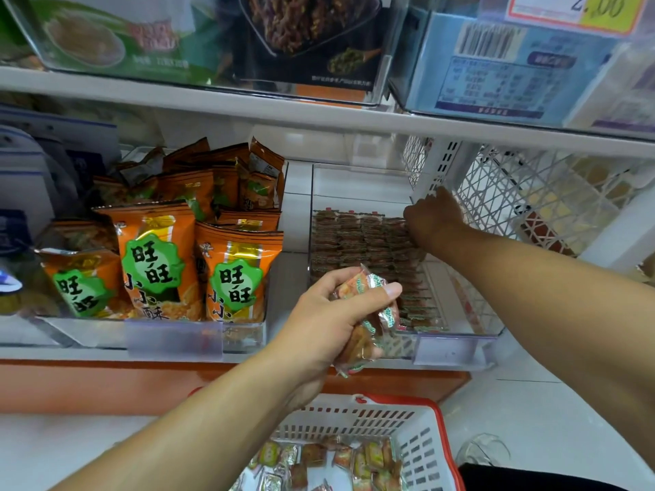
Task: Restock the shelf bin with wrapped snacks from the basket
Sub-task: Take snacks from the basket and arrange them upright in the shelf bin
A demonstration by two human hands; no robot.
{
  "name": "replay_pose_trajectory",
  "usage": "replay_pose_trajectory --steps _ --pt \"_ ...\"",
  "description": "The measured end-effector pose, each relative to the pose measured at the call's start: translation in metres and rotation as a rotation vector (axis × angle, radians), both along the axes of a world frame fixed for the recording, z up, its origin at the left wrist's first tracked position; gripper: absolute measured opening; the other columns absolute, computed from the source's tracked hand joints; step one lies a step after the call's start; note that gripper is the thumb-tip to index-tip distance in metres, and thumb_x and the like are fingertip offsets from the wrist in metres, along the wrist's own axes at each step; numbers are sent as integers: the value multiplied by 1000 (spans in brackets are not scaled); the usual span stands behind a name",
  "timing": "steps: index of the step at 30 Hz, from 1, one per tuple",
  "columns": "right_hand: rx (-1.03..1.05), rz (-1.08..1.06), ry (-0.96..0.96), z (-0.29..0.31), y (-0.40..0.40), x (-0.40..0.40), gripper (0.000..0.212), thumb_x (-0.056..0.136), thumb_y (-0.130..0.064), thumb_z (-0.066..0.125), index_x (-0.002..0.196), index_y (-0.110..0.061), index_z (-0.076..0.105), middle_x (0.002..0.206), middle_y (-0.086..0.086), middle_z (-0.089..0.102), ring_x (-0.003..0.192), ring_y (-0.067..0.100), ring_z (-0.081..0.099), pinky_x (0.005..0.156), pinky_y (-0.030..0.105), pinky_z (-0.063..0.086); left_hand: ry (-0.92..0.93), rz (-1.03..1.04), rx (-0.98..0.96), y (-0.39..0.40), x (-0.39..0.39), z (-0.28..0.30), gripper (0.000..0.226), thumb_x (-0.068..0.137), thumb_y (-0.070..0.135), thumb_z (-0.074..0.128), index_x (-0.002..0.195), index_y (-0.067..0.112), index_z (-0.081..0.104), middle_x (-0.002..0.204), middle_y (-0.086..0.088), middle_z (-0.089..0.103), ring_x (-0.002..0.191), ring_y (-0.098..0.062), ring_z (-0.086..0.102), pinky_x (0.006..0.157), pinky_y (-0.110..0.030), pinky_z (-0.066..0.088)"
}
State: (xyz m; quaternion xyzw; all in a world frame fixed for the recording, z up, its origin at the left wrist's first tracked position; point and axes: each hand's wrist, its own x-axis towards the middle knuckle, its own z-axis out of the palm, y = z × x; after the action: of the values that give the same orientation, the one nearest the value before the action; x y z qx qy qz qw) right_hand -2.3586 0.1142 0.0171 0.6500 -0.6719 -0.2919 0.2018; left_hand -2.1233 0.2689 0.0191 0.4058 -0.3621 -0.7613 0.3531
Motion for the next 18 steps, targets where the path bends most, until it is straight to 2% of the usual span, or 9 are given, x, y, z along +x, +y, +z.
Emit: replay_pose_trajectory --steps 4,7,9,10,12,14,16,17,18 --pt "34 -33 -187 -1 3 -1 26 90 1 60 115 -3 62 115 16 63 105 32 64 86 36 49 7 1 18 -2 1 1 77 56 39 98 125 27 66 97 -5 79 60 -24 71 45 -24 52" --pt "27 -28 -303 15 20 5 25 92 5 55 117 2 58 114 19 59 103 34 62 80 34 49 41 14 41 -1 2 3 83 52 42 99 125 22 66 100 -5 77 70 -24 74 50 -26 56" --pt "-34 31 -346 36 45 22 37 92 5 51 128 -3 54 115 16 58 99 33 62 72 33 46 43 27 35 1 4 4 84 48 47 98 123 21 68 103 -5 76 74 -24 74 52 -27 56" --pt "-65 62 -396 47 63 32 46 90 3 50 134 -10 52 119 11 59 100 31 62 72 33 47 51 36 30 2 4 5 83 48 49 97 121 20 69 101 -5 76 75 -25 74 52 -27 56" --pt "-92 56 -670 65 106 51 48 93 -10 50 137 -29 52 122 -3 64 101 21 65 79 33 53 74 65 19 6 7 6 77 51 51 92 118 17 70 95 -6 77 77 -24 74 53 -27 55" --pt "-14 105 -1094 79 152 68 34 97 -38 52 131 -37 58 113 -15 69 96 4 66 84 31 56 81 90 1 11 10 6 73 59 54 88 119 16 69 95 -8 78 77 -24 73 55 -29 55" --pt "129 137 -1443 87 192 84 44 89 -59 57 128 -39 61 111 -22 70 97 -6 65 77 17 54 54 78 -25 16 13 6 67 70 60 80 121 18 68 104 -12 78 87 -28 75 62 -33 56" --pt "149 140 -1472 86 204 88 50 83 -62 63 128 -41 60 113 -24 69 101 -8 64 79 15 53 25 63 -37 19 15 5 64 75 64 74 121 19 69 107 -14 78 93 -31 75 67 -36 57" --pt "110 148 -1438 81 211 91 55 78 -61 71 128 -42 59 114 -24 68 104 -8 63 86 18 53 -7 52 -47 21 17 5 61 81 69 65 119 21 70 108 -14 77 98 -33 75 73 -40 58"
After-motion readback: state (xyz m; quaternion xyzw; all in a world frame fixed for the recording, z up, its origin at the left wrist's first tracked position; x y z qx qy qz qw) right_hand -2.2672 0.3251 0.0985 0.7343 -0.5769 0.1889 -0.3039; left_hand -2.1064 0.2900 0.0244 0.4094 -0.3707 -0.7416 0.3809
